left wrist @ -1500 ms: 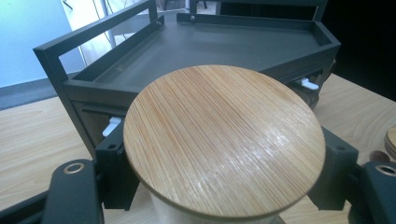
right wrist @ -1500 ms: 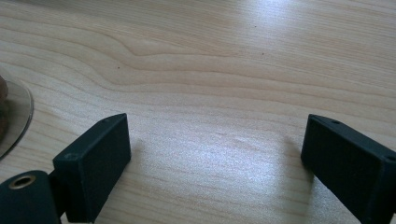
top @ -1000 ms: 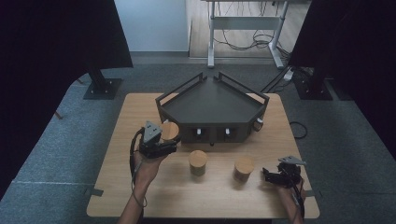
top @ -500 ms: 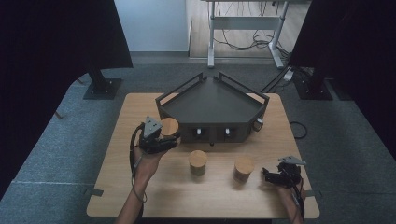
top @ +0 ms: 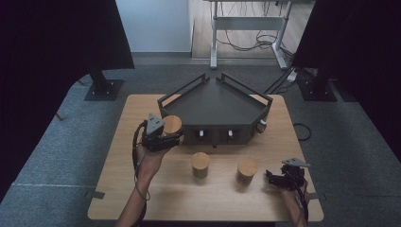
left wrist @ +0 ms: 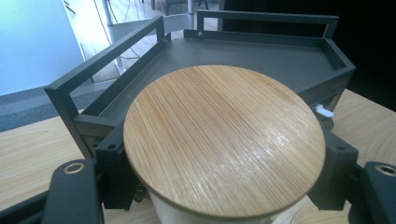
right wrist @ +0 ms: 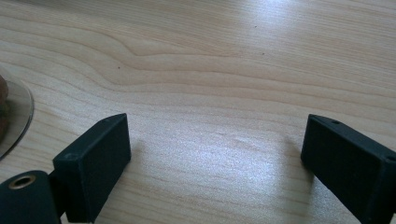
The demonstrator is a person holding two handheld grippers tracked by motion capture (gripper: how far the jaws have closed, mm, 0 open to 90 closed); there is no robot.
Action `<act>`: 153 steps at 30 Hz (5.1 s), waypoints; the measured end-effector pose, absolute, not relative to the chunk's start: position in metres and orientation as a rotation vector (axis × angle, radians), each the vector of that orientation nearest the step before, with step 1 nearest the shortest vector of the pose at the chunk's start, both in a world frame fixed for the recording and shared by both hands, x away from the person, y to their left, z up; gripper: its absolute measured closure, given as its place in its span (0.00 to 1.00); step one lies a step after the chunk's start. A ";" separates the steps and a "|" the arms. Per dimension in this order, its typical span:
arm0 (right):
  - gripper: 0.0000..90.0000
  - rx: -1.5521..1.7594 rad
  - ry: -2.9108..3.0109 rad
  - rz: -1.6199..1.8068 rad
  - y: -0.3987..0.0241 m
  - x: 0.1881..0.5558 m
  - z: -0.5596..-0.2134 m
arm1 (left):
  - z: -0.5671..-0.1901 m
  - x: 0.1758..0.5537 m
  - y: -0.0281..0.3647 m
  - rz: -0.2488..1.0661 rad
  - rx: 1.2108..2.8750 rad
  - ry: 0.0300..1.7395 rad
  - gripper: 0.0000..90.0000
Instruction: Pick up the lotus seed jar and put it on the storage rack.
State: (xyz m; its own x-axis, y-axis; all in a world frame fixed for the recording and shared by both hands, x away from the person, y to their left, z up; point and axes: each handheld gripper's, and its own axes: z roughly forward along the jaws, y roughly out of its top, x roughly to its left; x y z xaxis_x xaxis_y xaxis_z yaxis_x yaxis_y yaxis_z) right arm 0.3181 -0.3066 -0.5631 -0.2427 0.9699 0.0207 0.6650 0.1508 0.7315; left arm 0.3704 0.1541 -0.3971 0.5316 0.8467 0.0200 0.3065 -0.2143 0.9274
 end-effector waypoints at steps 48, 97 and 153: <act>0.09 1.554 1.973 0.879 -0.307 0.318 -0.563 | -0.390 0.410 0.147 0.692 1.774 1.020 0.29; 0.08 1.554 1.974 0.880 -0.307 0.318 -0.563 | -0.387 0.450 0.125 0.709 1.753 1.016 0.29; 0.08 1.549 1.980 0.883 -0.307 0.319 -0.563 | -0.406 0.484 0.110 0.699 1.756 1.078 0.29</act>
